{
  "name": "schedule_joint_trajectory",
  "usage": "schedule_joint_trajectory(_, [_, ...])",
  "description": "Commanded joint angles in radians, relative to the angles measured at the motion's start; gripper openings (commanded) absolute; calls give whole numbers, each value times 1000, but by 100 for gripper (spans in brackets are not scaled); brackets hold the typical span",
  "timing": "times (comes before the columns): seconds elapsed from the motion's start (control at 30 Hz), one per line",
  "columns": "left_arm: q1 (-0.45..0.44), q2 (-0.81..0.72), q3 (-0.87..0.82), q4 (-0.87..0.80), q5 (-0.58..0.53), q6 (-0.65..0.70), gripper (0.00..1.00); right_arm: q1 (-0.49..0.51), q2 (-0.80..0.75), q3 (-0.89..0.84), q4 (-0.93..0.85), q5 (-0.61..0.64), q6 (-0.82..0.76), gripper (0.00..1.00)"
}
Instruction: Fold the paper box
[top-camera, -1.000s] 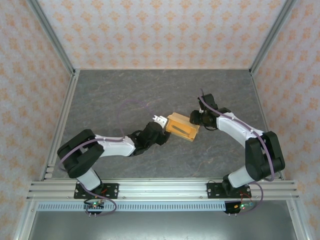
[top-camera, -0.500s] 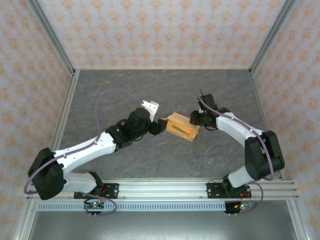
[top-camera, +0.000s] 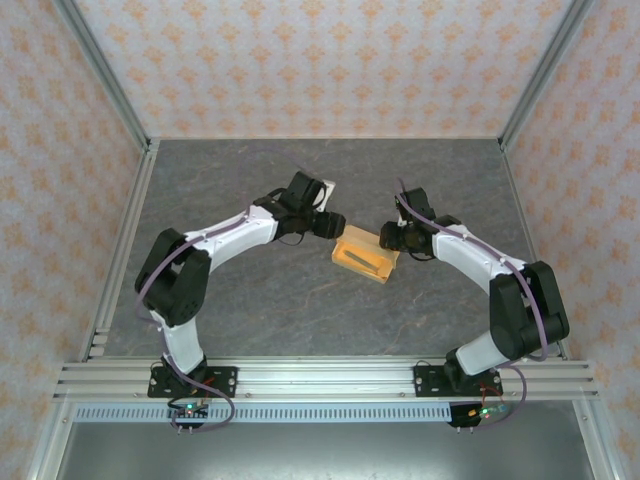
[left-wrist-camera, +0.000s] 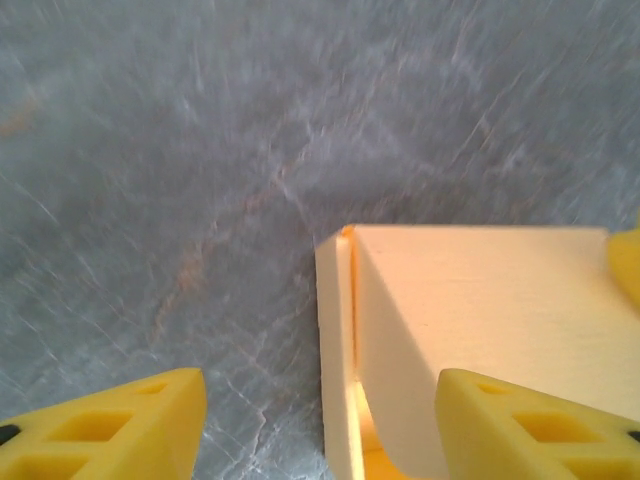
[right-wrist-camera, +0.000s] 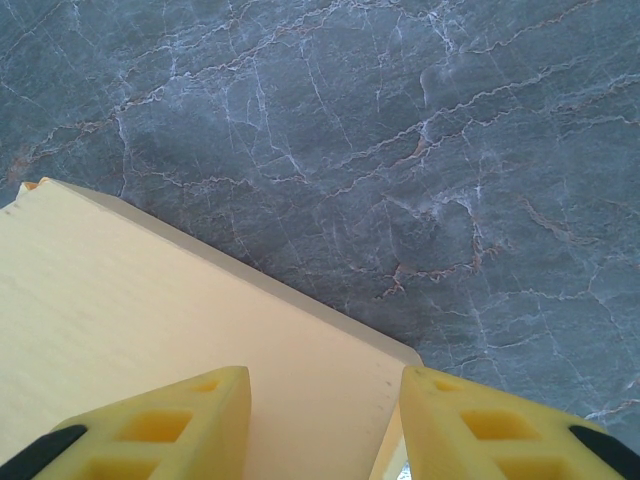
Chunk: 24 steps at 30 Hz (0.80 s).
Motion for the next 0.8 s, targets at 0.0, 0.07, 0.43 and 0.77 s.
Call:
schedule_joint_trajectory(0.0, [3,-14,-10,-6,91,-21,61,5,-1,-13,-1,33,-20,44])
schedule_joint_trajectory(0.07, [3,-9,-36,16,103,-32,61,5,2,-12,2,31,-20,44])
schedule_joint_trajectory(0.43, [-4,0,-146,110,99,-79,59,4,31,1,-4,16,-21,44])
schedule_joint_trajectory(0.77, [-31,-1,-163,110,8,-83,59,3,-28,28,-51,-45,-13,52])
